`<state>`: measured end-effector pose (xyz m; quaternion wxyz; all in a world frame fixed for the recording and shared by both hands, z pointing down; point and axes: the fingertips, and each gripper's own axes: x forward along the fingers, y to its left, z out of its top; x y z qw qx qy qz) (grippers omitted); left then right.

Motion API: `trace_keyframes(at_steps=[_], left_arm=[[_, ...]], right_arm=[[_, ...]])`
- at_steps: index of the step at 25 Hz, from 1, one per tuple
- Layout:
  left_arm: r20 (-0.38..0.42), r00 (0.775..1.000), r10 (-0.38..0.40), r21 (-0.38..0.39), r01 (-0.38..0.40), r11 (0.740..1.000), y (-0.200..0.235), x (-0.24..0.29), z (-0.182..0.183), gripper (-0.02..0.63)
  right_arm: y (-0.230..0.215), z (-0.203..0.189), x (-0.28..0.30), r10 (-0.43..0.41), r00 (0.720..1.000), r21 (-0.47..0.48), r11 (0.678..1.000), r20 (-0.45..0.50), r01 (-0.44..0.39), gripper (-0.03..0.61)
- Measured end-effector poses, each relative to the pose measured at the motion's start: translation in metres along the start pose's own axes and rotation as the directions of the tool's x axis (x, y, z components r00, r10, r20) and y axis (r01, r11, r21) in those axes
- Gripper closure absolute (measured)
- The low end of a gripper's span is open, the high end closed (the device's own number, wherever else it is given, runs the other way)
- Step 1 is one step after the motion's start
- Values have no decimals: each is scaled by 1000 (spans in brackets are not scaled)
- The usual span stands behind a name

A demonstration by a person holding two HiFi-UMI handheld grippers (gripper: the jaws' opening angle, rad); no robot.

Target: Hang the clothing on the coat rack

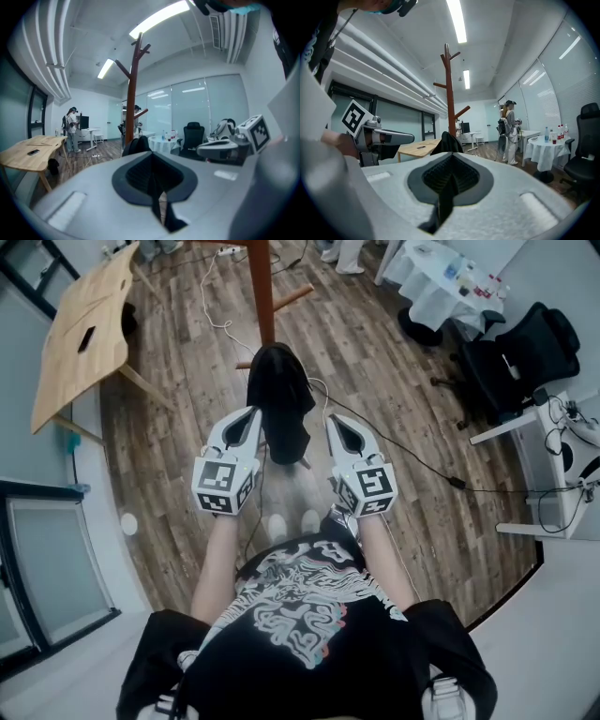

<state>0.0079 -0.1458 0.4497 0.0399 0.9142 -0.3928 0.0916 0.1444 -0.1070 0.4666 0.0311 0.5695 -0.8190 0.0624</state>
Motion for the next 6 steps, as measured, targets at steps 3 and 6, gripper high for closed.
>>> trace_keyframes(at_steps=[3,6], left_arm=[[-1,1000,4,3,-4,1000,-3,1,2,624],[-7,1000,11,13,-11,1000,-3,2,3,624]], right_arm=[[-5,0,-4,-5,1000,2,1000,0,5,580],[-9,0,-6,-9,1000,10,1000,2,9,580]])
